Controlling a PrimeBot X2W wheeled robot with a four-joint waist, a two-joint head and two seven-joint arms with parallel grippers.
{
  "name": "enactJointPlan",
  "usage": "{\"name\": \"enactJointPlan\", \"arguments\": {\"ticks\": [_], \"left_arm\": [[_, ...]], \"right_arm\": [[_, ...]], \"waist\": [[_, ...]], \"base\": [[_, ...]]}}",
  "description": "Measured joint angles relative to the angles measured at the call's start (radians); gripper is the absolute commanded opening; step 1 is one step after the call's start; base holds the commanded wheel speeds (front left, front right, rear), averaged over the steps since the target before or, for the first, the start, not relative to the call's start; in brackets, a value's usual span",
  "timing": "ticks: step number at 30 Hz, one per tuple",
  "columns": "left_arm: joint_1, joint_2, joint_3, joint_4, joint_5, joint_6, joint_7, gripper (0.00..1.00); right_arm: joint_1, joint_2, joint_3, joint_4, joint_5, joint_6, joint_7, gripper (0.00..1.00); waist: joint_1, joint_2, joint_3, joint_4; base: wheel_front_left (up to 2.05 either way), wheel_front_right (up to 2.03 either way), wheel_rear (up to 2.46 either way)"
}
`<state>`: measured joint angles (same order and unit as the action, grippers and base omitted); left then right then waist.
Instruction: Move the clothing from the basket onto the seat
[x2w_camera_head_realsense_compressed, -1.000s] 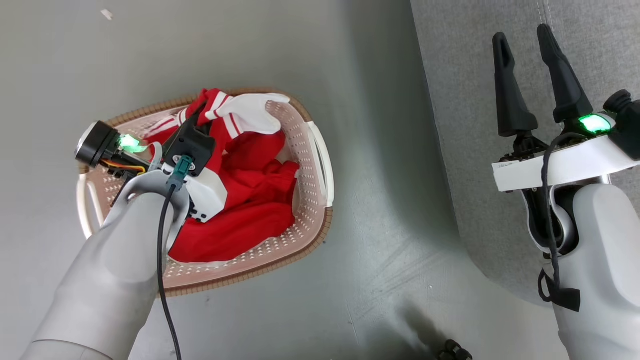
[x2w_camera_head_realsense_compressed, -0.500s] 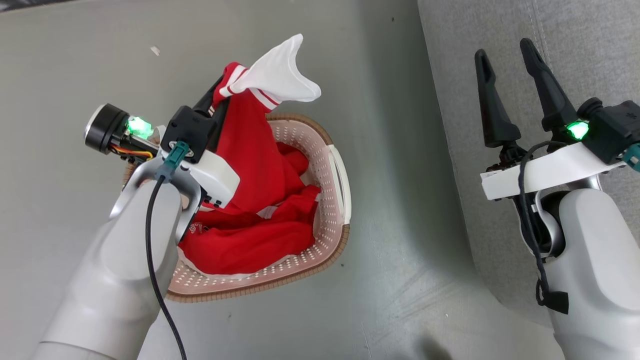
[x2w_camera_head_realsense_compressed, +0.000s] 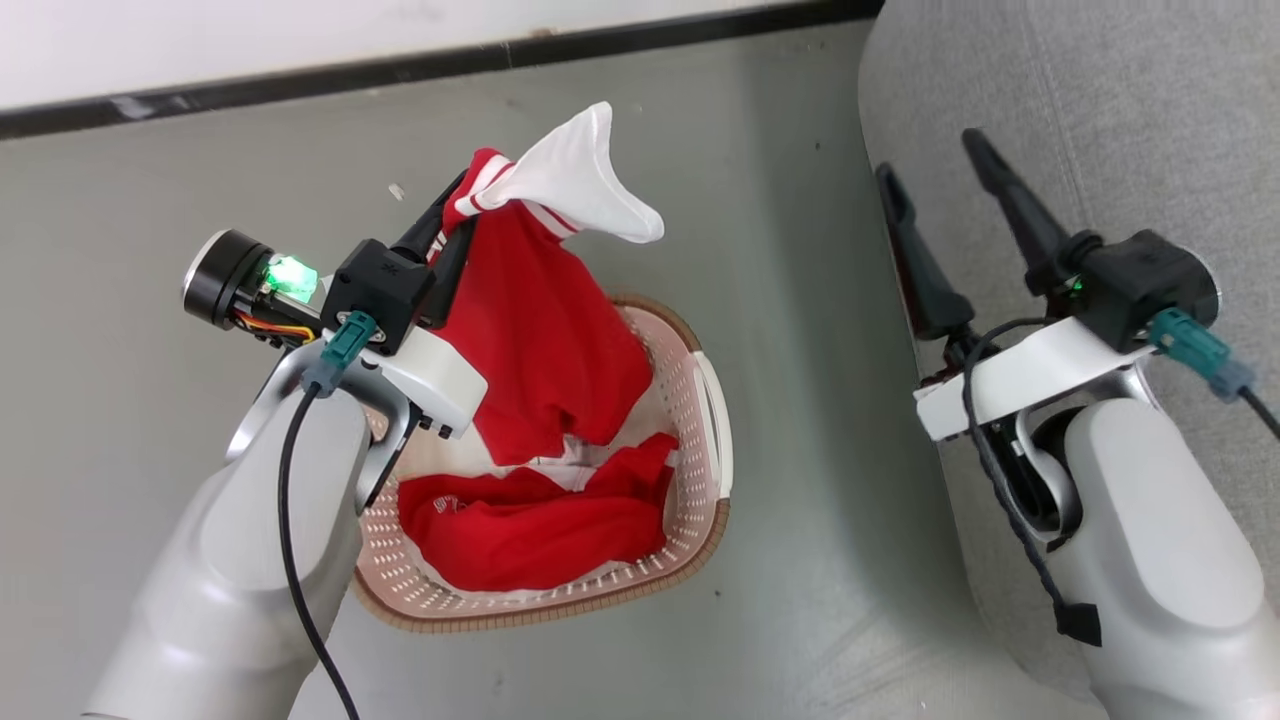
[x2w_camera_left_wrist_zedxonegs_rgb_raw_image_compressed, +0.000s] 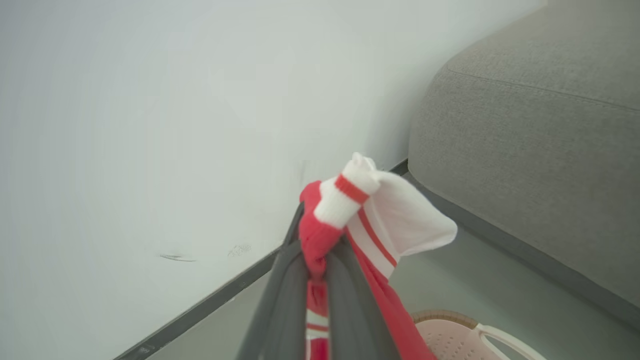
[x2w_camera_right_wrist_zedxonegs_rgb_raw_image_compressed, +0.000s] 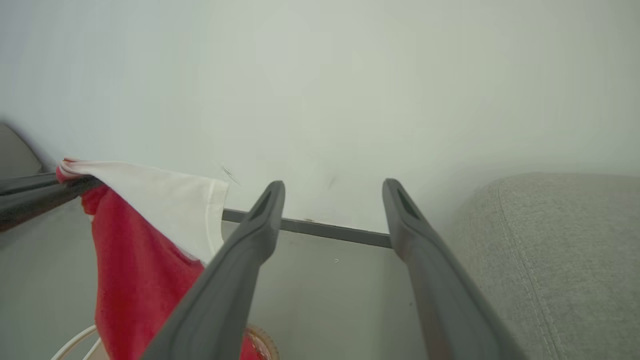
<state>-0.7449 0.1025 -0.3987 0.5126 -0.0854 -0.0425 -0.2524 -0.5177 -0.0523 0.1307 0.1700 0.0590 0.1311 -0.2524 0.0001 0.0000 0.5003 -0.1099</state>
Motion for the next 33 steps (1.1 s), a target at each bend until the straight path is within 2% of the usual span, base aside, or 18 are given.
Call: {"name": "enactJointPlan", "arguments": {"ticks": [9,18,24,33], "left_arm": [[0.005,0.003,-0.014,-0.054,-0.007,-0.023,0.007,0.00],[0.005,0.002,-0.036,-0.103,-0.031,-0.048,0.059,0.00],[0.007,-0.011,-0.052,-0.140,-0.066,-0.064,0.099,0.00],[0.019,-0.033,-0.107,-0.199,-0.105,-0.075,0.165,0.00]], "right_arm": [[-0.001,-0.048,0.142,0.074,-0.018,0.000,0.000,1.00],[-0.003,-0.082,0.289,0.149,-0.014,0.000,0.000,1.00],[-0.003,-0.108,0.376,0.201,0.018,0.000,0.000,1.00],[-0.006,-0.165,0.454,0.284,0.073,0.000,0.000,1.00]], "waist": [[0.0000,0.0000,-0.096,0.033],[-0.0001,0.0000,-0.191,0.065],[-0.0001,0.0000,-0.251,0.085],[-0.0001,0.0000,-0.331,0.116]], "base": [[0.00,0.00,0.00],[0.00,0.00,0.00],[0.00,0.00,0.00],[0.00,0.00,0.00]]}}
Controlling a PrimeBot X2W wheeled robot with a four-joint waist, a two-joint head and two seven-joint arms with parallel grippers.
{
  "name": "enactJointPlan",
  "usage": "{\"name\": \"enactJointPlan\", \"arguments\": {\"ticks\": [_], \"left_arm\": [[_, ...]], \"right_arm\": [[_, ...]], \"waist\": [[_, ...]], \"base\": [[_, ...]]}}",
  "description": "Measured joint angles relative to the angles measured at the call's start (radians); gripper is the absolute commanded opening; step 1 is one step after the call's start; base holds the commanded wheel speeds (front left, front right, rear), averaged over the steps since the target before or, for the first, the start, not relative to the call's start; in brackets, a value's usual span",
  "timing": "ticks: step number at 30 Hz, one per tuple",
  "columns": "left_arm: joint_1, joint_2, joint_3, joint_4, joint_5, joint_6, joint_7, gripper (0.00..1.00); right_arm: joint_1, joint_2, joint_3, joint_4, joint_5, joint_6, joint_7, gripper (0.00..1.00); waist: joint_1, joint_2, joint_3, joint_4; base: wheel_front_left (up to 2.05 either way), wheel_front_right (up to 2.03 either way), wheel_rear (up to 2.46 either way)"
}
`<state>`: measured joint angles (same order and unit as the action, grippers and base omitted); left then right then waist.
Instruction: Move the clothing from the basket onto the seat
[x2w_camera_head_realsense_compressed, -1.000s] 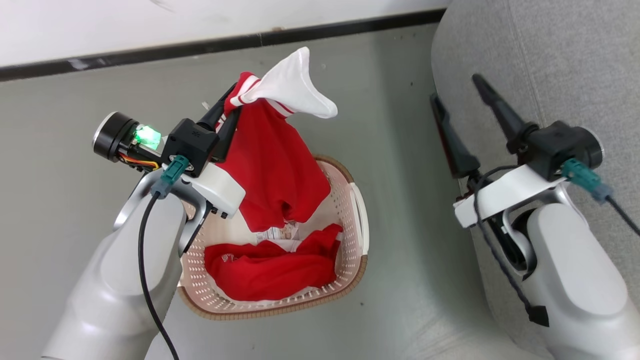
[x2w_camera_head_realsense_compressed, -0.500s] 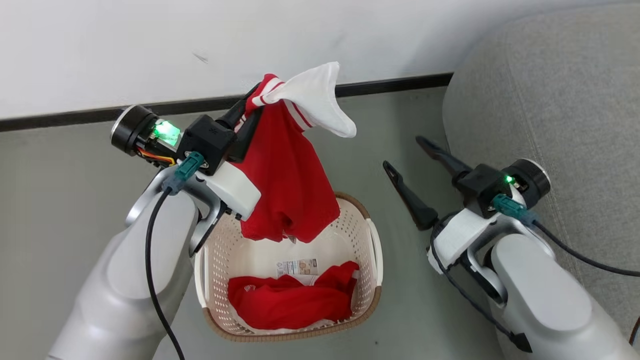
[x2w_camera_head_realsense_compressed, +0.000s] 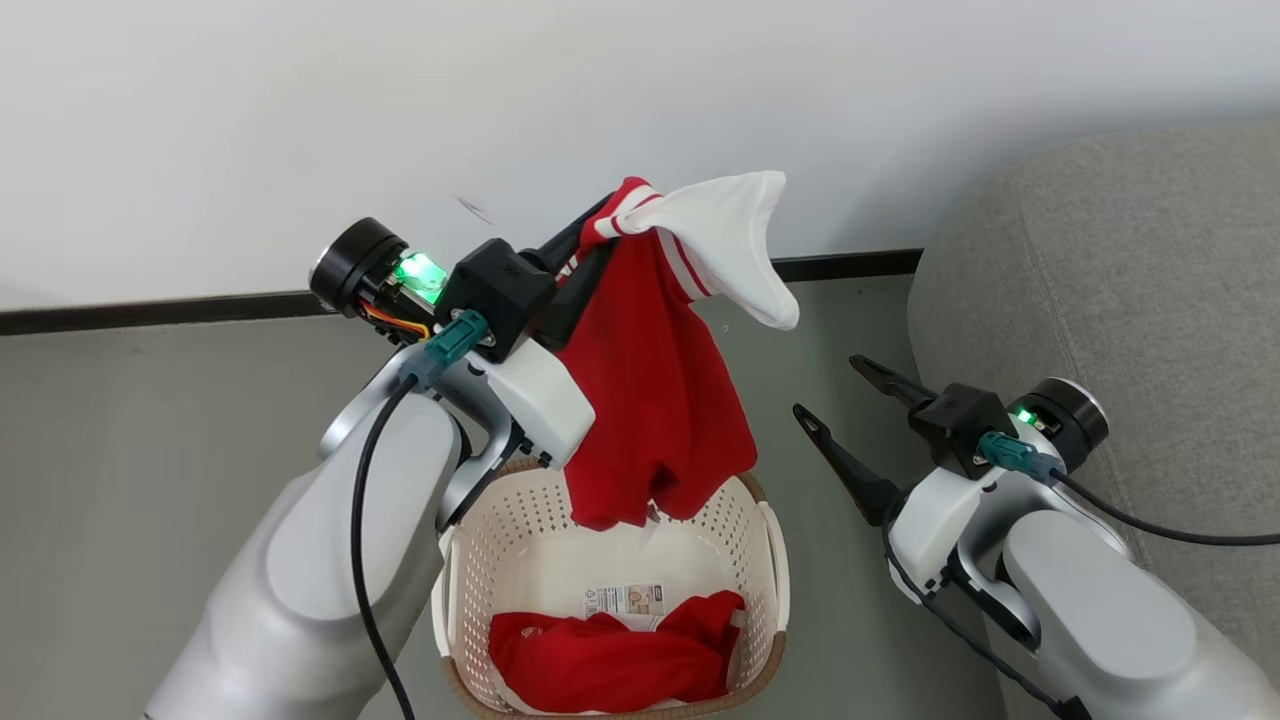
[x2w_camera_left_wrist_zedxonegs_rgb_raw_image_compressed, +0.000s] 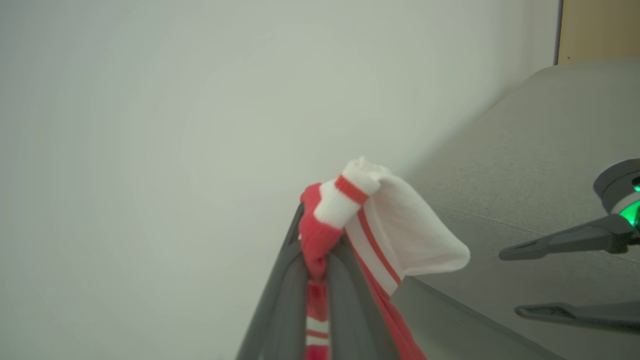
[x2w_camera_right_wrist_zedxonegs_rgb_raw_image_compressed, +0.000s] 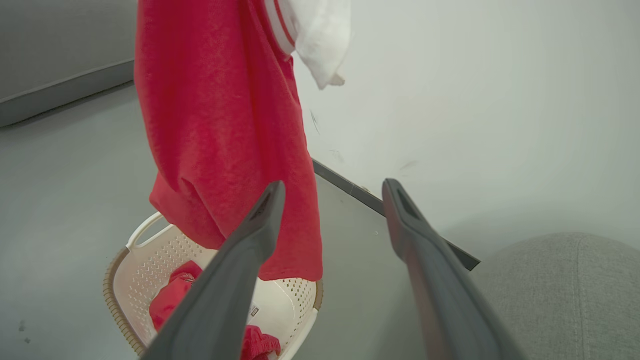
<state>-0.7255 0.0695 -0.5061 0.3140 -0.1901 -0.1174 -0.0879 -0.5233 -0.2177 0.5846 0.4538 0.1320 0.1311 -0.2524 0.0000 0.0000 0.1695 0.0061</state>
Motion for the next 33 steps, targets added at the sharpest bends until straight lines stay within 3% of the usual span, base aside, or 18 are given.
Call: {"name": "enactJointPlan", "arguments": {"ticks": [21,33], "left_arm": [[0.022,-0.006,-0.075,-0.136,-0.074,-0.006,0.106,0.00],[0.022,-0.009,-0.109,-0.196,-0.118,-0.010,0.150,0.00]], "right_arm": [[-0.040,-0.039,0.166,0.109,0.136,0.000,0.000,1.00],[-0.120,-0.049,0.365,0.137,0.217,0.000,0.000,1.00]], "waist": [[0.0000,0.0000,-0.128,0.083],[0.0000,0.0000,-0.156,0.130]], "base": [[0.00,0.00,0.00],[0.00,0.00,0.00]]}}
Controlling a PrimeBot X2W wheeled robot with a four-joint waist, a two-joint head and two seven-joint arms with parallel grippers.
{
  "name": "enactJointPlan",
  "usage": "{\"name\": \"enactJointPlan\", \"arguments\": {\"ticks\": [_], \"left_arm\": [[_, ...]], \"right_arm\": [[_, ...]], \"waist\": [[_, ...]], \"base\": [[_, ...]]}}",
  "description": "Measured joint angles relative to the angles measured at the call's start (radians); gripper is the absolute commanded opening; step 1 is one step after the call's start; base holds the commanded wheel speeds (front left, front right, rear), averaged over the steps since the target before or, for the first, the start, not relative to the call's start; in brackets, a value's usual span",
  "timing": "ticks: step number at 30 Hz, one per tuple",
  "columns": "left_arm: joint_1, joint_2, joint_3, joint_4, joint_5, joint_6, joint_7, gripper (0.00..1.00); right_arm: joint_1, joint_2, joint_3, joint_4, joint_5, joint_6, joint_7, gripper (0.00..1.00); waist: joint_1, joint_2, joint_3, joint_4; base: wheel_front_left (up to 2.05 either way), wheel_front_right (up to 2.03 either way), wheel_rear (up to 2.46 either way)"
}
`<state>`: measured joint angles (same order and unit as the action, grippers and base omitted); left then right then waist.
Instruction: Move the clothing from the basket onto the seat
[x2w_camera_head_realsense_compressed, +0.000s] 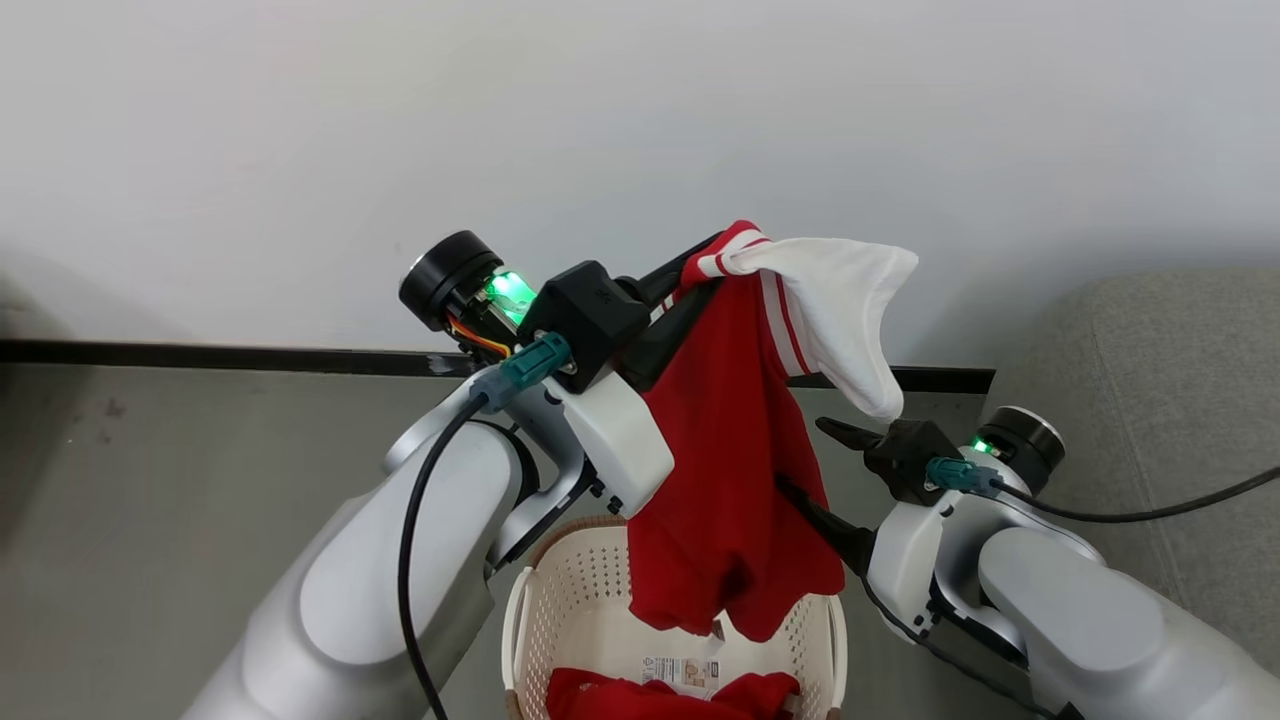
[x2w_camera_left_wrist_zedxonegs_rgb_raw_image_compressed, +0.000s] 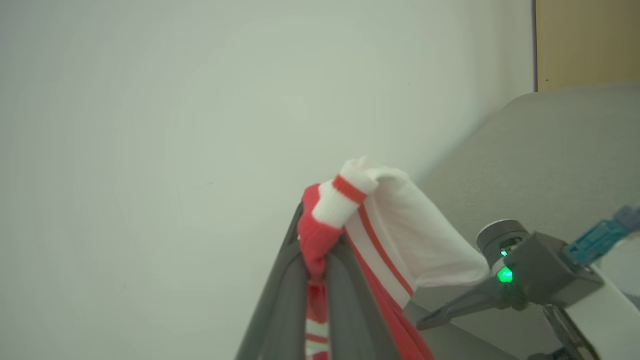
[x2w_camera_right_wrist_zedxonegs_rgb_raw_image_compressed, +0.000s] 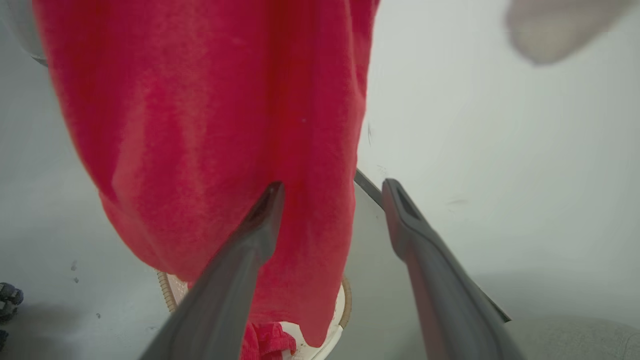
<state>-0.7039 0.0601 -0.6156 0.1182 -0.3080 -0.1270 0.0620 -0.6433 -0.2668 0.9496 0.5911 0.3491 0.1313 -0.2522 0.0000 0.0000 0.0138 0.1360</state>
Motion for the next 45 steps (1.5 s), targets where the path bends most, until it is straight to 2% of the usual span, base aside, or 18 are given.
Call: {"name": "enactJointPlan", "arguments": {"ticks": [10,11,13,14,15,16,17,18,19,30,36,37,39,41,42,43,44,45], "left_arm": [[0.000,-0.003,-0.027,-0.040,-0.019,0.000,0.026,0.00],[0.000,-0.004,-0.029,-0.044,-0.020,0.000,0.029,0.00],[0.000,-0.004,-0.031,-0.046,-0.024,0.000,0.034,0.00],[0.000,-0.004,-0.032,-0.049,-0.026,0.000,0.035,0.00],[0.000,-0.004,-0.033,-0.052,-0.026,0.000,0.035,0.00],[0.000,-0.004,-0.033,-0.054,-0.027,0.000,0.038,0.00],[0.000,-0.004,-0.033,-0.055,-0.028,0.000,0.042,0.00],[0.000,-0.004,-0.033,-0.055,-0.030,0.000,0.044,0.00],[0.000,-0.004,-0.032,-0.055,-0.033,0.000,0.044,0.00],[0.046,0.027,0.015,-0.028,-0.037,0.021,0.051,0.00],[0.083,0.040,0.030,0.007,-0.045,0.038,0.037,0.01],[0.089,0.040,0.030,0.015,-0.046,0.039,0.032,0.09],[0.102,0.038,0.031,0.027,-0.053,0.046,0.023,0.35],[0.110,0.036,0.031,0.043,-0.054,0.046,0.015,0.48],[0.116,0.035,0.031,0.049,-0.055,0.046,0.012,0.62],[0.122,0.034,0.031,0.057,-0.057,0.047,0.004,0.87],[0.127,0.033,0.030,0.064,-0.059,0.050,-0.002,0.96],[0.130,0.032,0.030,0.070,-0.060,0.053,-0.008,1.00]], "right_arm": [[-0.069,0.002,0.158,0.036,0.055,0.000,0.000,1.00],[-0.075,0.005,0.174,0.039,0.065,0.000,0.000,0.85],[-0.081,0.009,0.185,0.041,0.072,0.000,0.000,0.48],[-0.085,0.012,0.191,0.042,0.076,0.000,0.000,0.40],[-0.090,0.014,0.201,0.043,0.082,0.000,0.000,0.40],[-0.096,0.015,0.212,0.043,0.086,0.001,0.000,0.33],[-0.104,0.015,0.221,0.043,0.091,0.001,0.000,0.22],[-0.109,0.015,0.228,0.042,0.095,0.001,0.000,0.04],[-0.112,0.015,0.234,0.040,0.099,0.001,0.000,0.00],[-0.123,-0.029,0.253,-0.019,0.135,0.001,0.000,0.00],[-0.110,-0.072,0.171,-0.078,0.155,0.001,0.000,0.00],[-0.101,-0.081,0.152,-0.090,0.155,0.001,0.000,0.00],[-0.081,-0.096,0.121,-0.107,0.155,0.001,0.000,0.00],[-0.059,-0.109,0.089,-0.128,0.155,0.001,0.000,0.00],[-0.052,-0.113,0.073,-0.137,0.155,0.001,0.000,0.00],[-0.045,-0.118,0.054,-0.146,0.154,0.001,0.000,0.00],[-0.037,-0.123,0.036,-0.157,0.153,0.001,0.000,0.00],[-0.031,-0.128,0.019,-0.165,0.152,0.001,0.000,0.00]], "waist": [[0.0000,0.0000,0.004,0.032],[0.0000,0.0000,0.005,0.034],[0.0000,0.0000,0.006,0.037],[0.0000,0.0000,0.007,0.039],[0.0000,0.0000,0.008,0.041],[0.0000,0.0000,0.009,0.043],[0.0000,0.0000,0.011,0.044],[0.0001,0.0000,0.013,0.045],[0.0000,0.0000,0.014,0.046],[0.0000,0.0000,0.027,0.025],[0.0000,0.0000,0.033,-0.003],[0.0000,0.0000,0.033,-0.009],[0.0000,0.0000,0.035,-0.021],[0.0000,0.0000,0.037,-0.034],[0.0000,0.0000,0.037,-0.040],[0.0000,0.0000,0.038,-0.047],[0.0000,0.0000,0.039,-0.054],[0.0000,0.0000,0.039,-0.061]], "base": [[0.00,0.00,0.00],[0.00,0.00,0.00],[0.00,0.00,0.00],[0.00,0.00,0.00],[0.00,0.00,0.00],[0.00,0.00,0.00],[0.00,0.00,0.00],[0.00,0.00,0.00],[0.00,0.00,0.00],[0.00,0.00,0.00],[0.00,0.00,0.00],[0.00,0.00,0.00],[0.00,0.00,0.00],[0.00,0.00,0.00],[0.00,0.00,0.00],[0.00,0.00,0.00],[0.00,0.00,0.00],[0.00,0.00,0.00]]}}
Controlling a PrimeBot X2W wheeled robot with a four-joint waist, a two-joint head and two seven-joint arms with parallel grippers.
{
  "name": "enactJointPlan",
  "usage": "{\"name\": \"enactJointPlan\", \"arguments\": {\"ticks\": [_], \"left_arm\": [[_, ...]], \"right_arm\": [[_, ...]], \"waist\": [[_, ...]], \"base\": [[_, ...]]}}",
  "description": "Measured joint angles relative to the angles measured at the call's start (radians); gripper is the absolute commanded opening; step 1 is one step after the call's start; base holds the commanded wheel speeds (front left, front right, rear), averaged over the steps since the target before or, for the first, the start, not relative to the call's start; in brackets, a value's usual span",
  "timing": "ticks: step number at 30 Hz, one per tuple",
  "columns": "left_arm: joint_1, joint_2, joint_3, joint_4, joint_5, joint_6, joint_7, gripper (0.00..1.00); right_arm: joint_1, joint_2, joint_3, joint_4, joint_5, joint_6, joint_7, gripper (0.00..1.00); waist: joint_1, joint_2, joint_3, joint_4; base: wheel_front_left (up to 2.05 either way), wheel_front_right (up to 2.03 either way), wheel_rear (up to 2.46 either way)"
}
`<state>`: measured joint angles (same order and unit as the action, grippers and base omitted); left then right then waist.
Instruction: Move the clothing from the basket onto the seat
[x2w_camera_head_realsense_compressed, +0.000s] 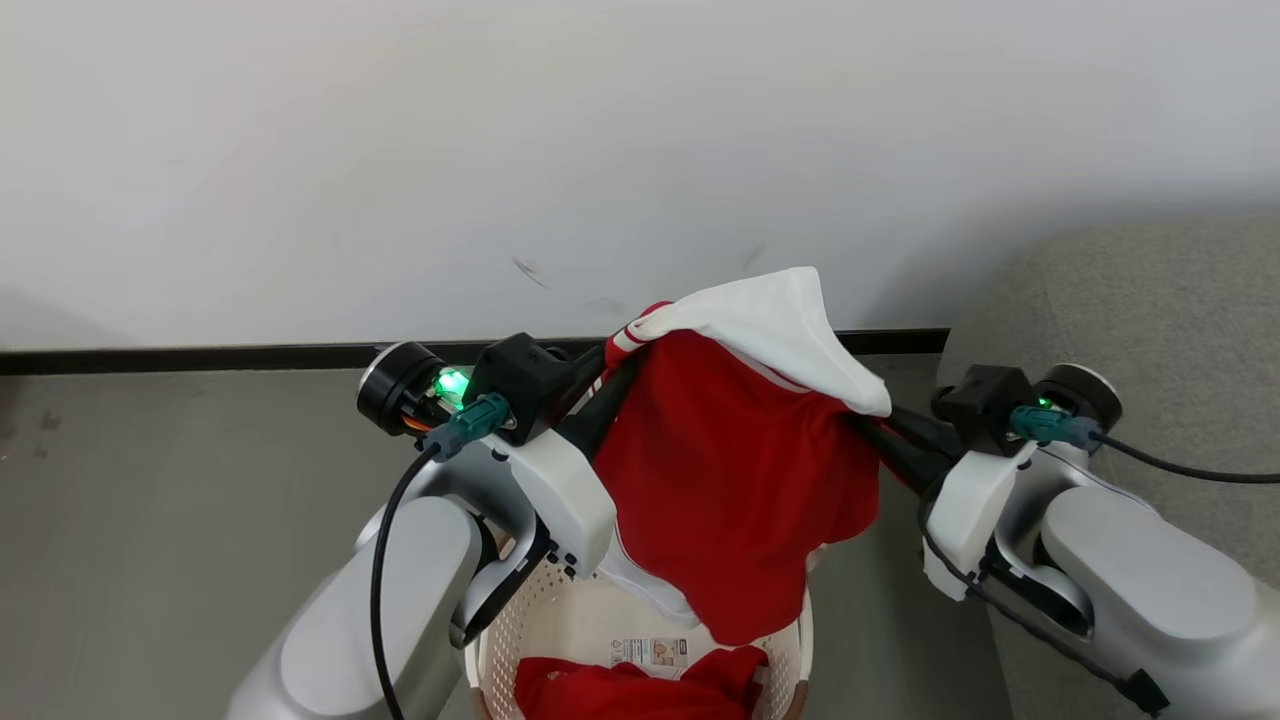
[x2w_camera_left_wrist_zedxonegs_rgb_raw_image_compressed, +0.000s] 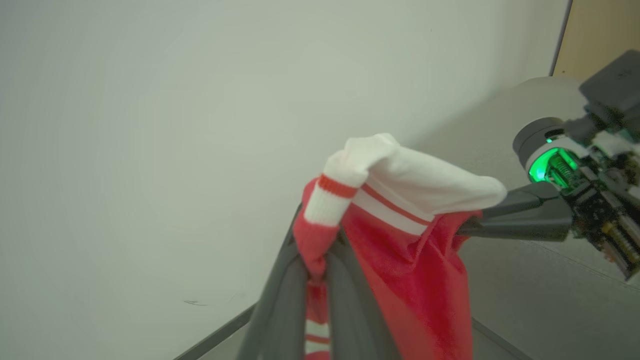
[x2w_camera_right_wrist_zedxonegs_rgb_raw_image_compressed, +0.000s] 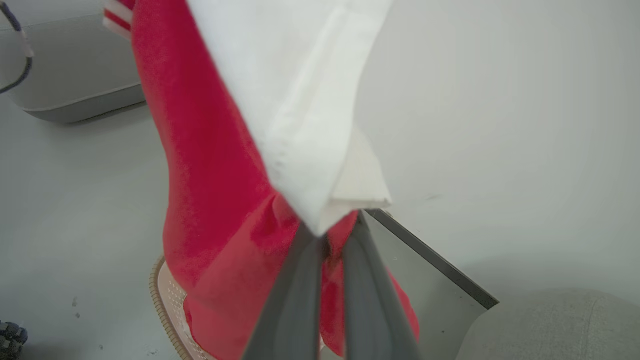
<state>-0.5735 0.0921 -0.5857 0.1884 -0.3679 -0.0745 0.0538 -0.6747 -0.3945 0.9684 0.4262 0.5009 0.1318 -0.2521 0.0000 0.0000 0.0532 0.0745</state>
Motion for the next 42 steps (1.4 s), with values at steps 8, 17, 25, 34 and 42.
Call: {"name": "enactJointPlan", "arguments": {"ticks": [8,17,25,34,42], "left_arm": [[0.012,-0.021,-0.013,0.034,-0.001,0.002,-0.059,1.00],[0.035,-0.029,-0.029,0.067,-0.002,0.001,-0.125,1.00],[0.045,-0.033,-0.041,0.083,-0.004,0.001,-0.163,1.00],[0.072,-0.035,-0.068,0.103,-0.008,-0.002,-0.198,1.00],[0.075,-0.039,-0.087,0.107,-0.012,-0.009,-0.227,1.00]], "right_arm": [[0.054,-0.039,-0.155,-0.069,-0.033,0.000,0.000,0.00],[0.107,-0.091,-0.319,-0.133,-0.077,0.000,0.000,0.00],[0.167,-0.123,-0.425,-0.190,-0.123,0.000,0.000,0.00],[0.230,-0.152,-0.500,-0.246,-0.152,0.000,0.000,0.00],[0.294,-0.176,-0.556,-0.299,-0.180,0.000,0.000,0.00]], "waist": [[0.0001,0.0000,0.003,-0.064],[0.0000,0.0000,0.000,-0.141],[0.0000,0.0000,-0.010,-0.206],[0.0001,0.0000,-0.025,-0.281],[0.0000,0.0000,-0.038,-0.360]], "base": [[0.00,0.00,0.00],[0.00,0.00,0.00],[0.00,0.00,0.00],[0.00,0.00,0.00],[0.00,0.00,0.00]]}}
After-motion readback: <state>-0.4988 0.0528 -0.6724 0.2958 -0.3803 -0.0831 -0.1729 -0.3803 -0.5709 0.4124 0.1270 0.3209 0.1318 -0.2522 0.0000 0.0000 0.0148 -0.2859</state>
